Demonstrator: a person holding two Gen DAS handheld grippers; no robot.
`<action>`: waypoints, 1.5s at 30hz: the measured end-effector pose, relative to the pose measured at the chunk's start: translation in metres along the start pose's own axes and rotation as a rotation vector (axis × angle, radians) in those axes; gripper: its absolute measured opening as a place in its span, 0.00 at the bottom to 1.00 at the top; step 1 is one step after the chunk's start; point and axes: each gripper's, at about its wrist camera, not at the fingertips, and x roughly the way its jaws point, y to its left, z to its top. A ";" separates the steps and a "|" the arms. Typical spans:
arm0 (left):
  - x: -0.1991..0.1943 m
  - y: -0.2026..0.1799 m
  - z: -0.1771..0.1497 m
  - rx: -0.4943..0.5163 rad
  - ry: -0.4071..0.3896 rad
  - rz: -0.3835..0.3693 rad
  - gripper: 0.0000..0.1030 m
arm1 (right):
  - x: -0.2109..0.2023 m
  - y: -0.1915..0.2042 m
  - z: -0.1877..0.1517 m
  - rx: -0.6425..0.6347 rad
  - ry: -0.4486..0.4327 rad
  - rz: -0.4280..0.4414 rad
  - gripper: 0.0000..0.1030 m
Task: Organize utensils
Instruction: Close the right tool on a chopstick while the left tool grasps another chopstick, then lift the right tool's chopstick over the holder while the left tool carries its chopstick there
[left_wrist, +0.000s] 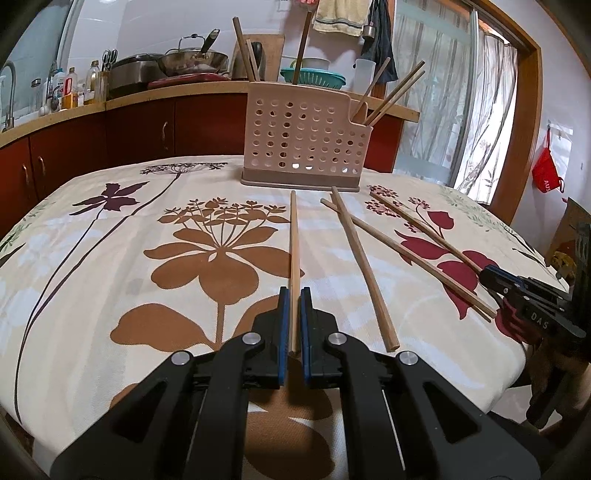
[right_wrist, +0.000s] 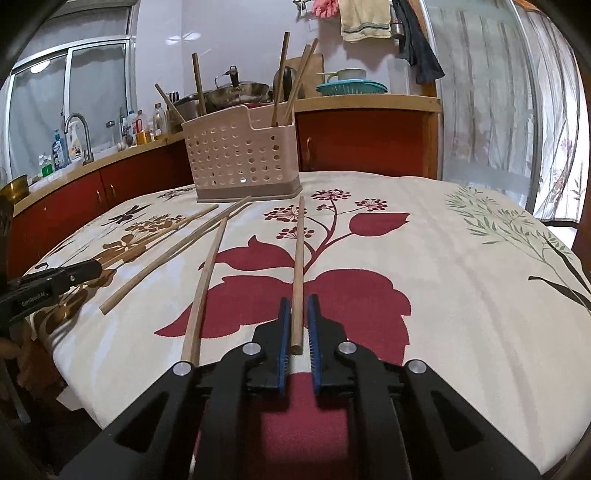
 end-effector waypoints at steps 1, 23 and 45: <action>-0.001 0.000 0.000 0.001 -0.003 0.000 0.06 | -0.001 0.001 0.000 -0.005 0.003 -0.001 0.07; -0.078 0.007 0.064 -0.014 -0.234 0.034 0.06 | -0.079 0.018 0.081 -0.034 -0.226 -0.013 0.07; -0.090 0.020 0.131 -0.002 -0.265 0.033 0.06 | -0.071 0.020 0.150 -0.050 -0.235 0.024 0.07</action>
